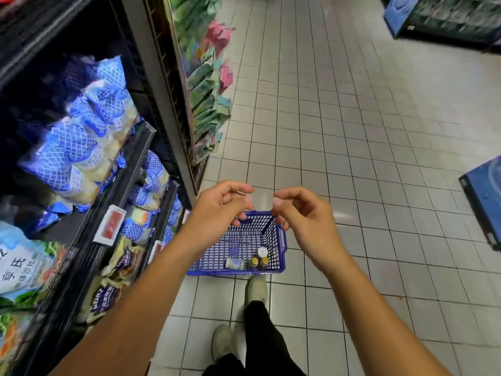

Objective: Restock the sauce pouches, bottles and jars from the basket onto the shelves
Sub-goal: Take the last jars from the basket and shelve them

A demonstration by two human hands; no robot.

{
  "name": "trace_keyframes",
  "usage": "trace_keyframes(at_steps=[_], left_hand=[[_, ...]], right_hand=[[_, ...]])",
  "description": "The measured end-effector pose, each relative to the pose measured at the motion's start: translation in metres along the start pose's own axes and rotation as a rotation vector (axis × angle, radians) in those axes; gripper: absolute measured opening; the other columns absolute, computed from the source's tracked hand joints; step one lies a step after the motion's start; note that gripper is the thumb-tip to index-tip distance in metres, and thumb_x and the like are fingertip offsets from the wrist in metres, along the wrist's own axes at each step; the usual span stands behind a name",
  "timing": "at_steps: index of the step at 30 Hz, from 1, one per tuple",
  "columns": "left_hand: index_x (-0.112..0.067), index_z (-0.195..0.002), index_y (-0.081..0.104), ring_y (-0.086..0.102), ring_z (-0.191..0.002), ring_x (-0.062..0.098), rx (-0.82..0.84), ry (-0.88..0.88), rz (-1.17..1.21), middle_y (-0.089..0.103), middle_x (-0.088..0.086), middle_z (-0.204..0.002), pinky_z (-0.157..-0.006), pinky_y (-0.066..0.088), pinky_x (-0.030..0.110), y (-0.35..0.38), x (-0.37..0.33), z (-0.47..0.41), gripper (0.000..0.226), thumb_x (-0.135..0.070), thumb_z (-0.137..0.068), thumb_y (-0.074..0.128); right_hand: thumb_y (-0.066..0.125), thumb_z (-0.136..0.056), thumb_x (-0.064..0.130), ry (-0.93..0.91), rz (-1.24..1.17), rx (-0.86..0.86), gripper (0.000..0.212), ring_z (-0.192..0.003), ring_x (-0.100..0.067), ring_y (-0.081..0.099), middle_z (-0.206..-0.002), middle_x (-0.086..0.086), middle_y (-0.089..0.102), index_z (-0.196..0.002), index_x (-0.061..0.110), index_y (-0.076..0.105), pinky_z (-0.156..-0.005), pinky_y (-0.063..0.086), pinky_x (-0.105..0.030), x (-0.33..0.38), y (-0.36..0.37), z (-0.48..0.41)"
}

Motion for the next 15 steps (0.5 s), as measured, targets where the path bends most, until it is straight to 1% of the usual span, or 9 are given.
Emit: trace_keyframes(at_steps=[4,6,7,8,11,13,15], left_hand=[[-0.023,-0.106,0.068,0.061,-0.067,0.004,0.023,-0.056,-0.022,0.073,-0.002,-0.082,-0.062,0.051,0.017,0.005,0.013,-0.034,0.018,-0.011,-0.095,0.059],[-0.023,-0.106,0.067,0.060,-0.067,0.005,0.021,-0.090,-0.036,0.073,-0.002,-0.082,-0.062,0.051,0.017,0.007,0.021,-0.054,0.018,-0.012,-0.095,0.059],[-0.022,-0.106,0.067,0.060,-0.066,0.006,0.015,-0.109,-0.037,0.073,-0.002,-0.081,-0.061,0.051,0.018,0.008,0.026,-0.065,0.017,-0.011,-0.095,0.060],[-0.022,-0.105,0.068,0.060,-0.066,0.007,0.010,-0.132,-0.040,0.073,-0.002,-0.081,-0.061,0.051,0.018,0.009,0.031,-0.077,0.017,-0.011,-0.095,0.060],[-0.024,-0.103,0.068,0.061,-0.067,0.005,0.002,-0.208,-0.070,0.073,-0.004,-0.079,-0.062,0.051,0.017,0.012,0.052,-0.109,0.016,-0.013,-0.095,0.061],[-0.024,-0.103,0.069,0.062,-0.066,0.003,0.003,-0.255,-0.080,0.073,-0.006,-0.079,-0.061,0.051,0.016,0.015,0.067,-0.130,0.016,-0.013,-0.095,0.061],[-0.022,-0.104,0.068,0.061,-0.065,0.004,-0.007,-0.311,-0.086,0.072,-0.005,-0.079,-0.059,0.051,0.017,0.016,0.086,-0.149,0.015,-0.013,-0.095,0.060]], right_hand=[[0.066,-0.093,0.007,0.054,0.006,-0.011,0.005,-0.062,-0.002,0.061,-0.078,-0.007,0.069,-0.094,0.012,0.068,-0.058,0.048,-0.014,-0.023,-0.012,-0.032],[0.066,-0.093,0.007,0.083,0.018,-0.012,0.005,-0.060,-0.002,0.060,-0.075,-0.015,0.067,-0.094,0.012,0.068,-0.058,0.047,-0.013,-0.036,-0.019,-0.050],[0.067,-0.093,0.009,0.100,0.031,-0.008,0.004,-0.060,-0.002,0.060,-0.077,-0.020,0.066,-0.094,0.013,0.068,-0.058,0.048,-0.013,-0.044,-0.023,-0.061],[0.067,-0.093,0.011,0.123,0.047,-0.004,0.003,-0.061,-0.002,0.061,-0.079,-0.021,0.066,-0.094,0.014,0.068,-0.058,0.048,-0.013,-0.052,-0.027,-0.071],[0.068,-0.093,0.017,0.206,0.079,0.000,0.001,-0.065,-0.002,0.065,-0.081,-0.010,0.071,-0.095,0.016,0.067,-0.057,0.049,-0.014,-0.080,-0.038,-0.101],[0.067,-0.094,0.017,0.260,0.087,0.007,0.001,-0.065,0.000,0.066,-0.076,-0.002,0.071,-0.093,0.016,0.067,-0.056,0.048,-0.013,-0.100,-0.045,-0.119],[0.066,-0.094,0.015,0.311,0.107,0.022,0.003,-0.064,0.002,0.065,-0.074,0.002,0.070,-0.092,0.015,0.067,-0.054,0.048,-0.012,-0.123,-0.050,-0.135]])
Point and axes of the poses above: each hand's wrist, its own z-axis away from the middle knuckle, its own y-axis out of the palm, x = y × z, the point moved 1 cm from there along -z, towards the middle knuckle
